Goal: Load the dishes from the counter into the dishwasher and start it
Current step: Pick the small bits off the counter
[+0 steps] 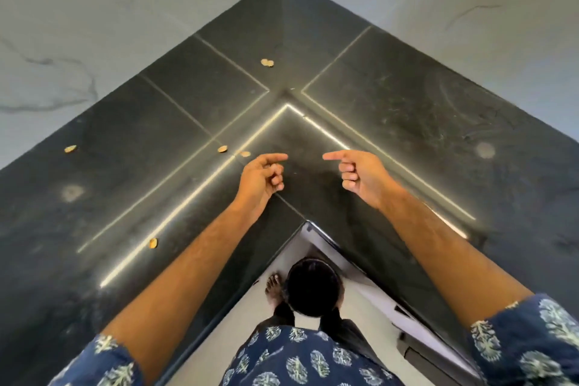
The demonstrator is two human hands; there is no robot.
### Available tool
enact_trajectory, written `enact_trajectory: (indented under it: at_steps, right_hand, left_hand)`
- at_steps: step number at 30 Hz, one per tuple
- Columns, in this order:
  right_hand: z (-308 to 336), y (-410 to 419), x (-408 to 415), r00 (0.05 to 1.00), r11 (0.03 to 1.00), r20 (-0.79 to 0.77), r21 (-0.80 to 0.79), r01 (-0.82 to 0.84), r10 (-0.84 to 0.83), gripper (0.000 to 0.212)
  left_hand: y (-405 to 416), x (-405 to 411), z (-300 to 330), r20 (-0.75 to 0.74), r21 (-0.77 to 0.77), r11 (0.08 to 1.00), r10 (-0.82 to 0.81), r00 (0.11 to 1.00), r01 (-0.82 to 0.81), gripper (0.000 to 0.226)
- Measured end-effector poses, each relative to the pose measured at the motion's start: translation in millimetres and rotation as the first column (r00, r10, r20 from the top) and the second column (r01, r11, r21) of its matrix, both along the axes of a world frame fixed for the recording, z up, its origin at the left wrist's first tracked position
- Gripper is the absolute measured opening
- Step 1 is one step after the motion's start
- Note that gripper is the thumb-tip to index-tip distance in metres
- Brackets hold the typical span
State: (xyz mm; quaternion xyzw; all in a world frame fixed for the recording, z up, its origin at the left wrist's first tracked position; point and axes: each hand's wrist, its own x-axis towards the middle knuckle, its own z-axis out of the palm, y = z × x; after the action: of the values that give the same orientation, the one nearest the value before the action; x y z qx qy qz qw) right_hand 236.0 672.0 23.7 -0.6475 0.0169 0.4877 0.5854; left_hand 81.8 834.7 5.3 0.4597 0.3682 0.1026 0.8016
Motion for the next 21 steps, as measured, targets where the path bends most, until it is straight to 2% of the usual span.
enact_trajectory:
  at_steps: [1, 2, 3, 5, 7, 9, 11, 13, 16, 19, 21]
  right_hand:
    - [1, 19, -4, 0.985, 0.992, 0.131, -0.055, -0.11, 0.117, 0.033]
    - [0, 40, -9, 0.924, 0.967, 0.288, -0.124, -0.223, 0.25, 0.028]
    - [-1, 60, -13, 0.816, 0.929, 0.444, -0.197, -0.313, 0.37, 0.022]
    - [-6, 95, -21, 0.523, 0.834, 0.659, -0.338, -0.436, 0.541, 0.019]
    - [-12, 122, -30, 0.288, 0.734, 0.716, -0.445, -0.513, 0.636, 0.021]
    - [-13, 140, -36, 0.161, 0.682, 0.724, -0.517, -0.517, 0.671, 0.025]
    - [-16, 150, -40, 0.076, 0.657, 0.731, -0.555, -0.511, 0.678, 0.025]
    - [-17, 156, -42, 0.04, 0.659, 0.74, -0.571, -0.49, 0.671, 0.019]
    - [-19, 155, -41, 0.059, 0.686, 0.761, -0.546, -0.482, 0.646, 0.009]
    - [-20, 163, -42, 0.015, 0.651, 0.743, -0.576, -0.495, 0.669, 0.007]
    - [-19, 167, -39, 0.026, 0.632, 0.717, -0.596, -0.495, 0.697, 0.009]
  left_hand:
    - [9, -12, 2, -0.041, 0.015, 0.999, 0.037, 0.998, -0.036, 0.039]
    - [18, -24, 5, -0.085, 0.055, 0.996, 0.074, 0.994, -0.07, 0.037]
    - [25, -35, 8, -0.126, 0.108, 0.99, 0.104, 0.987, -0.09, 0.035]
    - [38, -53, 13, -0.215, 0.263, 0.96, 0.16, 0.963, -0.101, 0.03]
    - [47, -69, 14, -0.323, 0.455, 0.889, 0.225, 0.919, -0.058, 0.023]
    - [53, -79, 13, -0.412, 0.605, 0.796, 0.291, 0.864, 0.02, 0.013]
    - [55, -87, 12, -0.443, 0.67, 0.738, 0.318, 0.838, 0.074, 0.008]
    - [58, -88, 12, -0.443, 0.704, 0.7, 0.301, 0.845, 0.119, 0.007]
    - [63, -80, 10, -0.466, 0.75, 0.623, 0.257, 0.846, 0.224, 0.009]
    - [82, -63, 2, -0.51, 0.767, 0.544, 0.198, 0.837, 0.338, 0.017]
    - [93, -49, 1, -0.527, 0.78, 0.483, 0.163, 0.834, 0.398, 0.024]
